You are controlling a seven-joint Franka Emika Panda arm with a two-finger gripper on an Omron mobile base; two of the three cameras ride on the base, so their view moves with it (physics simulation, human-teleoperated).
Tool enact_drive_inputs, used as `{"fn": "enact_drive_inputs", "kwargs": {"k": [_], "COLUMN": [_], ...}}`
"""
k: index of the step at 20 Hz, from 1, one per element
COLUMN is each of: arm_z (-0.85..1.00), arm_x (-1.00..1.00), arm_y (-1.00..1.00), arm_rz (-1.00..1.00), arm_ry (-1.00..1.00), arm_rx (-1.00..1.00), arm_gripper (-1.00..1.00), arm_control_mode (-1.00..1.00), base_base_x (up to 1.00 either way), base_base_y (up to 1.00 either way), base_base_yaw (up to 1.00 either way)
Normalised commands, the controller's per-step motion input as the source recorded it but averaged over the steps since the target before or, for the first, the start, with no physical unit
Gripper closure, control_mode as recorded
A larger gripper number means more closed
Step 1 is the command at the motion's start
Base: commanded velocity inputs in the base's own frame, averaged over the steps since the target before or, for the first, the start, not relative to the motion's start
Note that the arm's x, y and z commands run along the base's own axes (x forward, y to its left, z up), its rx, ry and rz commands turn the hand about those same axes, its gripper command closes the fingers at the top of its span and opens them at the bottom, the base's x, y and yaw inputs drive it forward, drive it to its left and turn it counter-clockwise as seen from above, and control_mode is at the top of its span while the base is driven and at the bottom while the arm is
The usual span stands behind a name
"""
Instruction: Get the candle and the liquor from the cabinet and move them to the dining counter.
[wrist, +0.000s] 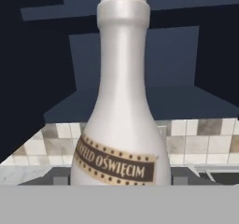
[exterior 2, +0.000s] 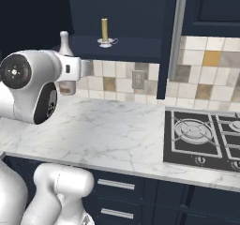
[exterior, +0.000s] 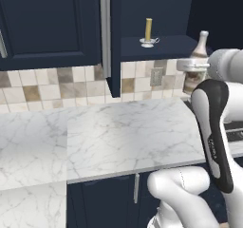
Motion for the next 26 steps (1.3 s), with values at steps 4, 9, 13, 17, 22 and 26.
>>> {"fn": "enact_drive_inputs", "kwargs": {"k": [4,9,13,17,22,26], "arm_z": [-0.3,-0.32,-0.23,0.0,0.0,0.0], "arm_x": [-0.44,-0.33,-0.17,0.0,0.0,0.0], "arm_y": [0.07,0.02,0.0,0.0,0.0,0.0], "arm_rz": [0.0,0.0,0.0,0.0,0.0,0.0], "arm_ry": [0.04,0.08,0.09,0.0,0.0,0.0], "arm_rx": [0.0,0.0,0.0,0.0,0.0,0.0], "arm_gripper": [1.0,1.0,1.0,1.0,1.0,1.0], "arm_control_mode": [-1.0,-1.0,-1.0,-1.0,-1.0,-1.0], "base_base_x": [0.0,0.0,0.0,0.0,0.0,0.0], "base_base_y": [0.0,0.0,0.0,0.0,0.0,0.0], "base_base_yaw": [0.0,0.0,0.0,0.0,0.0,0.0]}}
